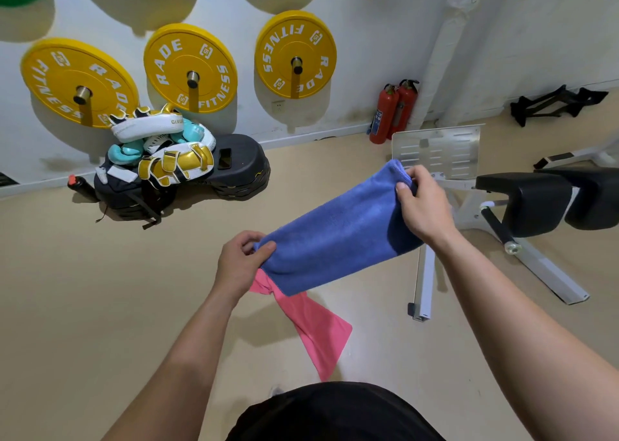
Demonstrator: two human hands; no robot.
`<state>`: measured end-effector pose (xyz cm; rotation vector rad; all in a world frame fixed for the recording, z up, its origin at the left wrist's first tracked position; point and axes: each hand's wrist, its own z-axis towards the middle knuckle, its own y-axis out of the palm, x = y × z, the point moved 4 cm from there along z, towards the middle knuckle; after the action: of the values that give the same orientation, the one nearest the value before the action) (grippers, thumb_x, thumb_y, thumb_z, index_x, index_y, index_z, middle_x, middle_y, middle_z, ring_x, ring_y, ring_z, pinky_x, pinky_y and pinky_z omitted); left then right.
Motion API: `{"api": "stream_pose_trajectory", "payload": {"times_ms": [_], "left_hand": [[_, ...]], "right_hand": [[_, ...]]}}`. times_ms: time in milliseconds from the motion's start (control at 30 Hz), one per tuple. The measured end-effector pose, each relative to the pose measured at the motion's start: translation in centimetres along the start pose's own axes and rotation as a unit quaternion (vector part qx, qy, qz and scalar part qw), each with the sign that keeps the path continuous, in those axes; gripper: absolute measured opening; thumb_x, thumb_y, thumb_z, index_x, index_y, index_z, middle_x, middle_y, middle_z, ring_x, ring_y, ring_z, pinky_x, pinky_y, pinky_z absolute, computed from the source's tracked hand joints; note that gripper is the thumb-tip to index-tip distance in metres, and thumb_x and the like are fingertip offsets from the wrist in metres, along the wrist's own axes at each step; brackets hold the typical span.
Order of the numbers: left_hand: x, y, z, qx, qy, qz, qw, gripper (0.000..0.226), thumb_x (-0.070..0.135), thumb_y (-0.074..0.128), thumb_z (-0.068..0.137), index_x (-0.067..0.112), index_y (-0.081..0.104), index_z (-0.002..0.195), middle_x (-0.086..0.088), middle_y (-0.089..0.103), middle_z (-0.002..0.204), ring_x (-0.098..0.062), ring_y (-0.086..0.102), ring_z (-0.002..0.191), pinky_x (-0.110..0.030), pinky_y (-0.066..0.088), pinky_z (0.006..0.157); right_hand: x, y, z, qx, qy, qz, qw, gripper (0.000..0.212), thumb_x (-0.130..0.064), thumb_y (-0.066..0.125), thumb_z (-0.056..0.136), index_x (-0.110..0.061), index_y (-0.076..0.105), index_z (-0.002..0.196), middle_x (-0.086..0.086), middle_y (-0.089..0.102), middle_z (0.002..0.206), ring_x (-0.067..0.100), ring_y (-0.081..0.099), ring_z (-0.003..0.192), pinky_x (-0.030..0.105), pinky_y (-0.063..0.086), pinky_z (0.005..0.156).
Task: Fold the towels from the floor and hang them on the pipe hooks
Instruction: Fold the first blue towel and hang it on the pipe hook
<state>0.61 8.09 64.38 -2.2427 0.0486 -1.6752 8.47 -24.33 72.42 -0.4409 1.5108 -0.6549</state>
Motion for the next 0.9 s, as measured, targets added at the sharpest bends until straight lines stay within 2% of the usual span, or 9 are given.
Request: {"api": "stream_pose_trajectory", "payload": {"times_ms": [100,233,300,367,400,500,633,733,900], "left_hand": [[2.1,1.6,-0.2,0.013,0.053,0.045,0.998,0.013,0.010,0.079,0.080,0.020,0.071,0.082,0.006,0.073,0.080,-0.004,0.063,0.069,-0.020,0.051,0.068],[4.8,4.2,-1.1,0.011,0.109,0.088,0.990,0.013,0.011,0.079,0.077,0.022,0.073,0.080,0.015,0.070,0.076,0.000,0.056,0.063,-0.008,0.043,0.063],[5.6,4.9,-1.5,0.006,0.123,0.100,0.987,0.013,0.015,0.081,0.076,0.024,0.073,0.081,0.016,0.070,0.076,0.002,0.059,0.066,-0.007,0.043,0.064],[6.1,5.2,-1.8,-0.003,0.127,0.110,0.986,0.014,0.020,0.083,0.075,0.025,0.072,0.083,0.015,0.070,0.077,0.004,0.060,0.067,-0.007,0.043,0.065],[6.3,5.2,-1.9,-0.009,0.127,0.111,0.986,0.016,0.021,0.085,0.075,0.024,0.072,0.084,0.014,0.070,0.077,0.005,0.060,0.067,-0.006,0.043,0.065],[6.3,5.0,-2.1,-0.015,0.111,0.101,0.989,0.018,0.022,0.086,0.074,0.023,0.072,0.085,0.013,0.071,0.077,0.003,0.064,0.069,-0.008,0.048,0.066],[6.1,5.0,-2.6,-0.016,0.099,0.077,0.992,0.015,0.021,0.085,0.076,0.021,0.072,0.084,0.011,0.072,0.077,-0.003,0.067,0.072,-0.013,0.051,0.068],[6.2,5.2,-3.0,-0.011,0.098,0.068,0.993,0.011,0.019,0.081,0.081,0.018,0.070,0.082,0.015,0.069,0.071,0.003,0.060,0.061,-0.009,0.045,0.062],[6.2,4.8,-3.0,0.004,0.090,0.015,0.996,0.013,0.008,0.073,0.085,0.016,0.065,0.079,0.011,0.068,0.073,-0.002,0.062,0.066,-0.017,0.049,0.068]], "right_hand": [[-1.2,2.2,-1.2,-0.062,-0.069,-0.018,0.996,0.003,-0.014,0.054,0.094,-0.013,0.053,0.091,-0.001,0.058,0.079,0.021,0.052,0.075,0.019,0.036,0.060],[-2.5,5.6,-2.6,-0.120,-0.140,-0.061,0.981,0.012,-0.017,0.066,0.087,-0.017,0.060,0.097,-0.004,0.062,0.097,0.020,0.058,0.092,0.032,0.044,0.078],[-3.1,6.8,-3.4,-0.150,-0.147,-0.048,0.976,0.029,-0.019,0.069,0.085,-0.023,0.059,0.113,-0.010,0.060,0.104,0.014,0.058,0.092,0.032,0.045,0.080],[-3.6,7.7,-4.3,-0.200,-0.170,-0.049,0.964,0.051,-0.023,0.069,0.087,-0.033,0.050,0.134,-0.012,0.055,0.108,0.009,0.053,0.092,0.027,0.042,0.081],[-3.8,8.2,-4.6,-0.222,-0.185,-0.057,0.956,0.055,-0.029,0.067,0.089,-0.038,0.045,0.139,-0.011,0.056,0.110,0.009,0.053,0.095,0.029,0.044,0.084],[-3.6,8.9,-4.9,-0.262,-0.204,-0.077,0.940,0.039,-0.045,0.059,0.089,-0.045,0.051,0.128,-0.005,0.061,0.110,0.016,0.058,0.101,0.039,0.050,0.088],[-3.4,8.7,-5.0,-0.262,-0.201,-0.074,0.941,0.021,-0.035,0.067,0.091,-0.035,0.068,0.112,-0.001,0.064,0.100,0.018,0.059,0.097,0.040,0.049,0.085],[-3.4,9.0,-5.1,-0.254,-0.197,-0.094,0.942,0.014,-0.032,0.067,0.091,-0.030,0.070,0.104,-0.001,0.062,0.094,0.020,0.058,0.092,0.042,0.050,0.081],[-3.2,9.2,-5.2,-0.253,-0.192,-0.122,0.940,0.011,-0.033,0.065,0.088,-0.030,0.068,0.099,-0.003,0.060,0.091,0.022,0.058,0.089,0.044,0.051,0.078]]}}
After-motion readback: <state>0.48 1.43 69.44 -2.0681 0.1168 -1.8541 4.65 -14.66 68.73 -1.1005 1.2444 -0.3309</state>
